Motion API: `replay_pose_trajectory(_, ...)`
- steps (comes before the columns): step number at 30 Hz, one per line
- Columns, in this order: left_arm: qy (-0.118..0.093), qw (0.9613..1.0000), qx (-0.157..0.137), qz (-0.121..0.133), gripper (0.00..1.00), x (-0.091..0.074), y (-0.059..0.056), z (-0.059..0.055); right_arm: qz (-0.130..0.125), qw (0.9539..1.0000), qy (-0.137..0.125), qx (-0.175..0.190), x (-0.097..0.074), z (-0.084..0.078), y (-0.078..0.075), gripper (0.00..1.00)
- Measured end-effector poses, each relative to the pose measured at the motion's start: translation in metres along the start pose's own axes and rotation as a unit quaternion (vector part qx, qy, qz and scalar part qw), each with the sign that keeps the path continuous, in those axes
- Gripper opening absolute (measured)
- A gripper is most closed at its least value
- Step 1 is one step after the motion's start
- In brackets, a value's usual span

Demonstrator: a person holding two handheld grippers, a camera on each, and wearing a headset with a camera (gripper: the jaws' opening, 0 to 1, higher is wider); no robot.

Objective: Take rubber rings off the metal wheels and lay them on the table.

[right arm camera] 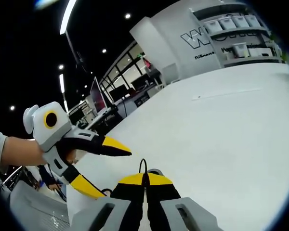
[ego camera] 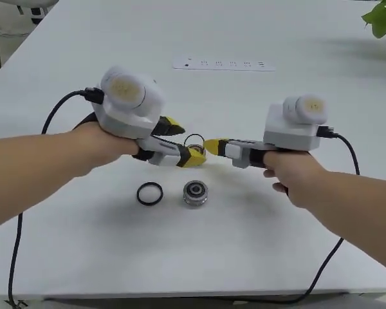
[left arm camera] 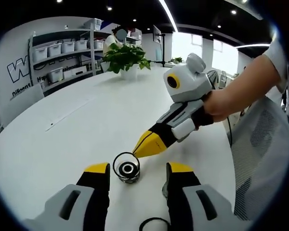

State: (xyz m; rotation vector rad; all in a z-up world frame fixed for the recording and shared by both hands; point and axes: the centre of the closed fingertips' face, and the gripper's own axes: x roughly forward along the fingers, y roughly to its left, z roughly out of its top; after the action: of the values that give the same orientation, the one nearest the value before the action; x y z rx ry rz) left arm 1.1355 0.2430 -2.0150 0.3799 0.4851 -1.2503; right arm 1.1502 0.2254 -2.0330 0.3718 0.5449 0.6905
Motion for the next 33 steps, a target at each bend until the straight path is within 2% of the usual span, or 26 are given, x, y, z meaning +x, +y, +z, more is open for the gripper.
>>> replay_pose_trajectory(14, -0.046, 0.9987, -0.019, -0.008, 0.64, -0.027, -0.01, 0.013, 0.021, 0.9998, -0.005, 0.004, -0.005, 0.004, 0.013, 0.0)
replay_pose_trajectory(19, -0.054, 0.9983, -0.018, -0.009, 0.68, -0.038, -0.014, 0.013, 0.032, 0.9995, -0.008, 0.005, -0.007, 0.006, 0.021, 0.0)
replay_pose_trajectory(24, -0.063, 0.9978, -0.022, -0.003, 0.72, -0.05, -0.012, 0.012, 0.04, 0.9991, -0.009, 0.007, -0.008, 0.006, 0.027, 0.0)
replay_pose_trajectory(33, -0.072, 0.997, -0.025, 0.008, 0.8, -0.071, -0.012, 0.004, 0.053, 0.9986, -0.001, 0.004, -0.01, 0.003, 0.038, 0.0)
